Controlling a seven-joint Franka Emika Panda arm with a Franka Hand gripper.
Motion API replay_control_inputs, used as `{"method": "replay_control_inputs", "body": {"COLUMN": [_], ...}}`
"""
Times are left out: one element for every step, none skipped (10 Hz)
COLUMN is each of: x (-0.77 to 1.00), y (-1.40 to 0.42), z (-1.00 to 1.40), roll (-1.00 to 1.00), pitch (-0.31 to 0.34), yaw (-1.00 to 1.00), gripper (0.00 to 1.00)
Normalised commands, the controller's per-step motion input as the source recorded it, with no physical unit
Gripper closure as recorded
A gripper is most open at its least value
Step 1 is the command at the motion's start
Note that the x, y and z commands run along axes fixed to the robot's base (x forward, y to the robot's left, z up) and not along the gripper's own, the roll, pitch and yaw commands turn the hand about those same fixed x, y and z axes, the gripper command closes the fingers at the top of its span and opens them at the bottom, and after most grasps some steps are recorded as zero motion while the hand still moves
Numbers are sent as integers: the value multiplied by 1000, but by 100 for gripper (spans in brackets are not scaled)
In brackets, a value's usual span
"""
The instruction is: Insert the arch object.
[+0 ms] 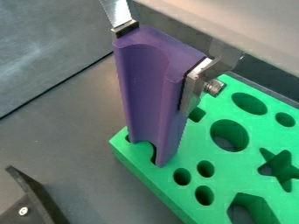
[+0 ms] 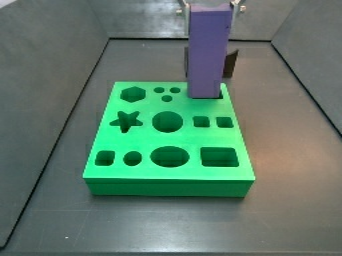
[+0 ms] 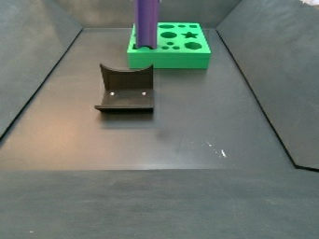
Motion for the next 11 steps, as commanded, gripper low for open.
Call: {"method": "replay_control_inputs", "body": {"x": [329,174,106,129,106,0,-111,-203,-289,-254,0], "y": [46,0,-106,-149,-63,0,17,77,74,51,31], "z": [-426,-409,-383,-334,-386,-371,-320,-291,-274,-280,-380], "roll": [21,-4,-76,-41,-29,-39,-14,0,0,0,0], "pitch": [0,0,-33,-6,-9,-33,-27,-13,-29,-14,0], "yaw": [0,-51,-80,-57,-31,0,0,66,100,100,63], "gripper": [100,100,100,100,100,100,100,100,100,100,100]}}
